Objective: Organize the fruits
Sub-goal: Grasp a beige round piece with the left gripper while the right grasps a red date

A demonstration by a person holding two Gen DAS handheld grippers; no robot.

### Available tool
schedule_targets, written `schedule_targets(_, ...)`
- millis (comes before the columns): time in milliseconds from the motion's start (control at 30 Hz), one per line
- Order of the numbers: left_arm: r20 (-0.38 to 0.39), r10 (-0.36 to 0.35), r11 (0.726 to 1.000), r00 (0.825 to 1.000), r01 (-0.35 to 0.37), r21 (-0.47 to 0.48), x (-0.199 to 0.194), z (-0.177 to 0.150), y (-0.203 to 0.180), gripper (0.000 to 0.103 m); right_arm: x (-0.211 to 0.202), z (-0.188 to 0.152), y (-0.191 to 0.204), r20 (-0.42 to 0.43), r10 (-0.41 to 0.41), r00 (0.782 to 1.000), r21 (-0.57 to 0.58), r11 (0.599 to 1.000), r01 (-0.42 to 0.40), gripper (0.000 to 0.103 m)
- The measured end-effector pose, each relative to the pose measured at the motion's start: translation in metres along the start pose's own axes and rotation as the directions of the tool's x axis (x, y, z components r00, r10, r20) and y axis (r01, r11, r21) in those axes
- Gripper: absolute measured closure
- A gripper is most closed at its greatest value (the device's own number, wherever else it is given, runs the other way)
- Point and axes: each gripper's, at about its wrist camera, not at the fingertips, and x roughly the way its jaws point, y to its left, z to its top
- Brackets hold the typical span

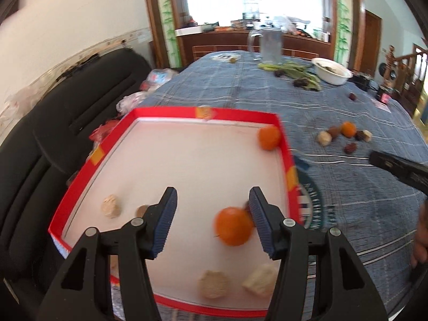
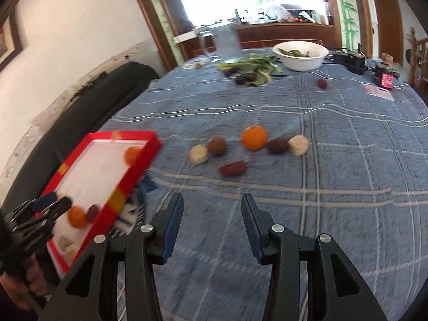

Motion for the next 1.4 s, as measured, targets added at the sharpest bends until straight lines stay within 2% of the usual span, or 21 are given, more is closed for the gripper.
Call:
schedule_targets(67,0.010,-0.010,1.000,1.000,0.010,0.028,-0.002,0.006,-0.010,0.045,0.013,0.009,0.000,-0.004,-0.059,0.998,-0.012,0.998,0.059,0.059)
schedule_targets(267,0.005,-0.036,0.997,0.999,0.036,0.073,0.000,0.020,-0.032,0.045,0.055,0.024,-0.004,-0.099,-0.120,0.988,0.011,0.992,0.122,0.060)
schedule_targets(300,0.003,-0.038,0.996,0.999,0.038,0.079,0.001,0.022,-0.034,0.045,0.056,0.024,-0.004,-0.086,-0.134,0.987,-0.004,0.991,0.134,0.063)
schedule_targets(333,0.000,-0.039,0.996,0.999,0.039,0.085,0.003,0.025,-0.038,0.045,0.057,0.024,-0.002,-0.081,-0.147,0.986,-0.027,0.989,0.145,0.072)
schedule_targets(367,-0.002,-0.043,0.995,0.999,0.043,0.089,0.005,0.028,-0.041,0.045,0.058,0.023,0.000,-0.077,-0.158,0.984,-0.057,0.986,0.154,0.072)
schedule_targets(533,-0.018,-0.057,0.989,0.998,0.059,0.136,0.019,0.044,-0.068,0.045,0.054,0.023,-0.007,-0.068,-0.137,0.988,-0.064,0.989,0.133,0.072)
schedule_targets(733,-0.076,-0.089,0.973,0.993,0.103,0.207,0.053,0.065,-0.112,0.045,0.031,0.040,-0.049,-0.023,-0.089,0.996,0.117,0.989,0.091,0.072)
schedule_targets(800,-0.102,-0.108,0.964,0.989,0.129,0.231,0.066,0.069,-0.125,0.045,0.021,0.043,-0.064,0.001,-0.080,0.997,0.175,0.981,0.079,0.072)
schedule_targets(833,-0.123,-0.095,0.962,0.988,0.123,0.242,0.077,0.071,-0.131,0.045,0.018,0.044,-0.072,0.008,-0.079,0.997,0.208,0.975,0.076,0.072)
schedule_targets(967,-0.183,-0.111,0.958,0.977,0.155,0.241,0.106,0.073,-0.145,0.045,0.014,0.044,-0.085,-0.001,-0.063,0.998,0.282,0.957,0.061,0.072)
schedule_targets(1233,-0.191,-0.141,0.957,0.971,0.183,0.225,0.119,0.076,-0.155,0.045,0.013,0.044,-0.083,-0.002,-0.043,0.999,0.290,0.956,0.041,0.072)
schedule_targets(1267,-0.193,-0.146,0.958,0.970,0.187,0.218,0.120,0.077,-0.154,0.046,0.015,0.046,-0.083,-0.001,-0.043,0.999,0.290,0.956,0.041,0.072)
schedule_targets(1333,-0.197,-0.168,0.956,0.966,0.209,0.208,0.120,0.077,-0.154,0.054,0.016,0.048,-0.085,0.004,-0.043,0.999,0.292,0.956,0.040,0.072)
schedule_targets(1400,-0.197,-0.187,0.951,0.962,0.227,0.209,0.119,0.076,-0.157,0.065,0.015,0.048,-0.086,0.009,-0.046,0.999,0.296,0.954,0.042,0.072)
